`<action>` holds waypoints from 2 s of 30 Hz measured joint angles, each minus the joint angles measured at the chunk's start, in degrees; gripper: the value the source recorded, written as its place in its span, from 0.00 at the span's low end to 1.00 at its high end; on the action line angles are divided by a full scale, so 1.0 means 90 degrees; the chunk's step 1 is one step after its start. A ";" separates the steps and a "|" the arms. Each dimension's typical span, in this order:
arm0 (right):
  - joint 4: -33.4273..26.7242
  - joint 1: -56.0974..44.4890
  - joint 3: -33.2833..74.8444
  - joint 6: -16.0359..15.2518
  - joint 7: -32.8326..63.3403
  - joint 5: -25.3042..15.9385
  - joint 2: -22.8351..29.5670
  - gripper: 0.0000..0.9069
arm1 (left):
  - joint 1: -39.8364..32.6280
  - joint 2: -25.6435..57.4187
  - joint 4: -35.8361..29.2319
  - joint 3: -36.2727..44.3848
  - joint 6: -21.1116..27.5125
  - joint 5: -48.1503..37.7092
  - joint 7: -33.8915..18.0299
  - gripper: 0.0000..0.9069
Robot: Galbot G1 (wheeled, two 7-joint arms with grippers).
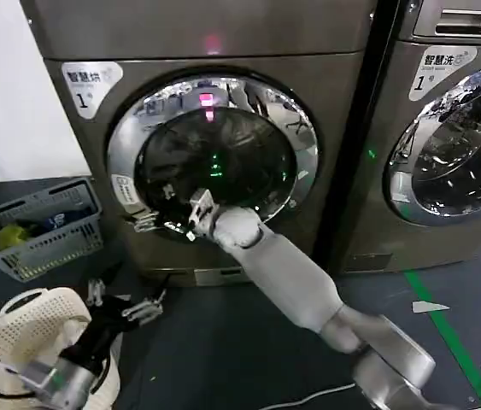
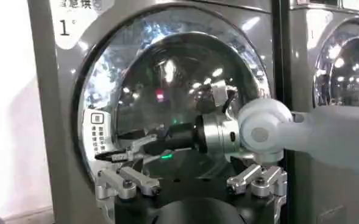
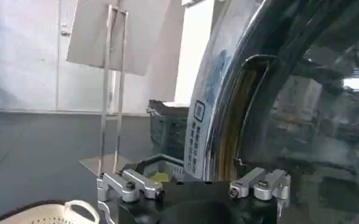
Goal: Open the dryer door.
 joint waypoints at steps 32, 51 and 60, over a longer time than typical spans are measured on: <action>0.1635 -0.0950 0.0258 -0.0056 -0.1796 0.0802 -0.1094 1.00 | -0.0668 0.0954 0.1190 -0.2326 0.0267 -0.1383 0.0406 1.00; 0.2622 -0.1447 0.0587 0.0435 -0.4075 0.1447 -0.2314 1.00 | -0.1313 0.1881 0.1962 -0.2130 0.0331 -0.1848 0.0016 1.00; 0.2979 -0.1809 0.0797 0.0365 -0.5144 0.1416 -0.2842 1.00 | -0.1522 0.2129 0.1953 -0.1813 0.0512 -0.1839 0.0031 1.00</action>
